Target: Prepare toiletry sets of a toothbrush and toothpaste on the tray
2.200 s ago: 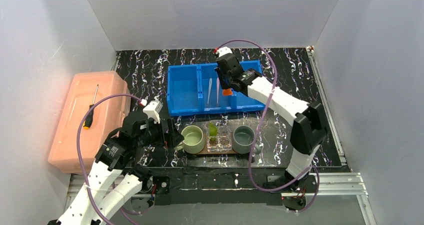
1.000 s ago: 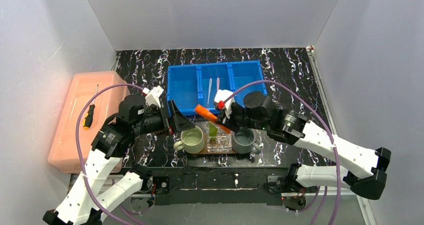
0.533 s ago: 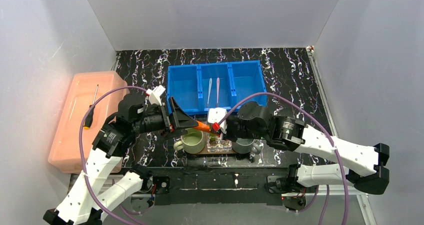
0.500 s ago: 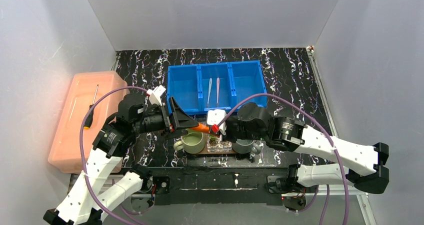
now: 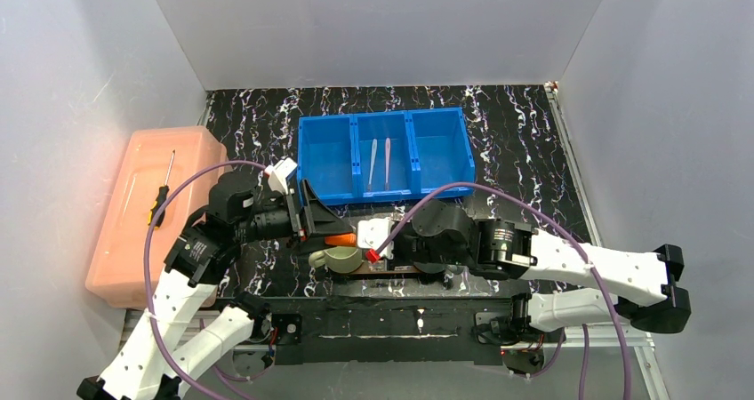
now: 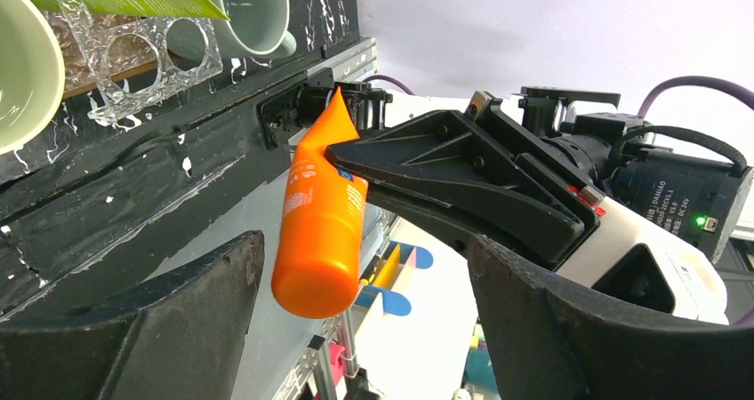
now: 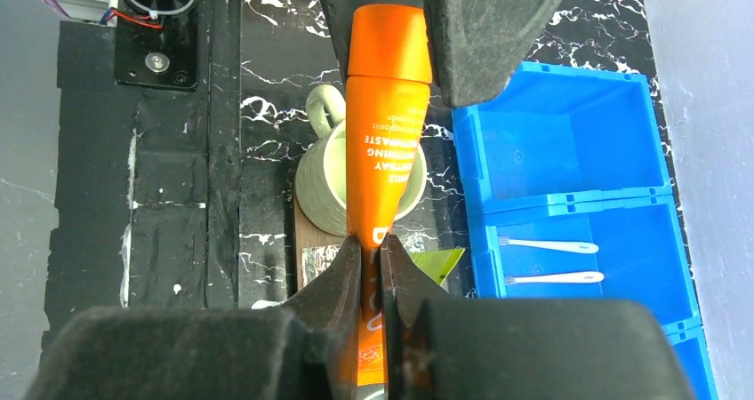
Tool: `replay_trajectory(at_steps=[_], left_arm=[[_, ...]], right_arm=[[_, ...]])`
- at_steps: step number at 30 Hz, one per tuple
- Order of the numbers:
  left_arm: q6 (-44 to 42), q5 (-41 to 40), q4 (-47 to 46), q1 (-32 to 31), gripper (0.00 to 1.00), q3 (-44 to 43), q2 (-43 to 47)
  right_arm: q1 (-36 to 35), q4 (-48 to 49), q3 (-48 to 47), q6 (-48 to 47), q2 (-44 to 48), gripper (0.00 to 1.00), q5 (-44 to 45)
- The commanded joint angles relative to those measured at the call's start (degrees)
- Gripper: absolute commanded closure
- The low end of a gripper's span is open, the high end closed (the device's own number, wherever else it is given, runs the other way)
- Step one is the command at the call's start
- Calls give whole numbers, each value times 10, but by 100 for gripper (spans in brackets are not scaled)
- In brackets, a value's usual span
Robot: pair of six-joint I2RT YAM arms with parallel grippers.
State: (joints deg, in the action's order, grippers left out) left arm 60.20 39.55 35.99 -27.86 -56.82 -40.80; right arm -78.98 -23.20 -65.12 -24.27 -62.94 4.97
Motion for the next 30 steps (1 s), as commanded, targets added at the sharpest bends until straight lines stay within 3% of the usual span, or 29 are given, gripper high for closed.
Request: replay_trajectory(at_steps=[1, 15, 23, 26, 28, 30], left_arm=[[-4, 28, -3, 2, 20, 8, 9], [-19, 34, 6, 3, 53, 14, 19], [-27, 38, 7, 3, 90, 18, 17], [-34, 34, 7, 3, 100, 18, 17], [-40, 29, 7, 3, 100, 18, 17], [-47, 22, 8, 3, 100, 18, 19]], right_arm=[[-14, 51, -30, -16, -6, 99, 31], [-46, 69, -31, -21, -11, 99, 71], [-55, 72, -31, -27, -12, 98, 82], [-55, 80, -22, -27, -2, 79, 90], [-55, 90, -13, -22, 9, 65, 96], [-55, 101, -2, -15, 22, 56, 102]])
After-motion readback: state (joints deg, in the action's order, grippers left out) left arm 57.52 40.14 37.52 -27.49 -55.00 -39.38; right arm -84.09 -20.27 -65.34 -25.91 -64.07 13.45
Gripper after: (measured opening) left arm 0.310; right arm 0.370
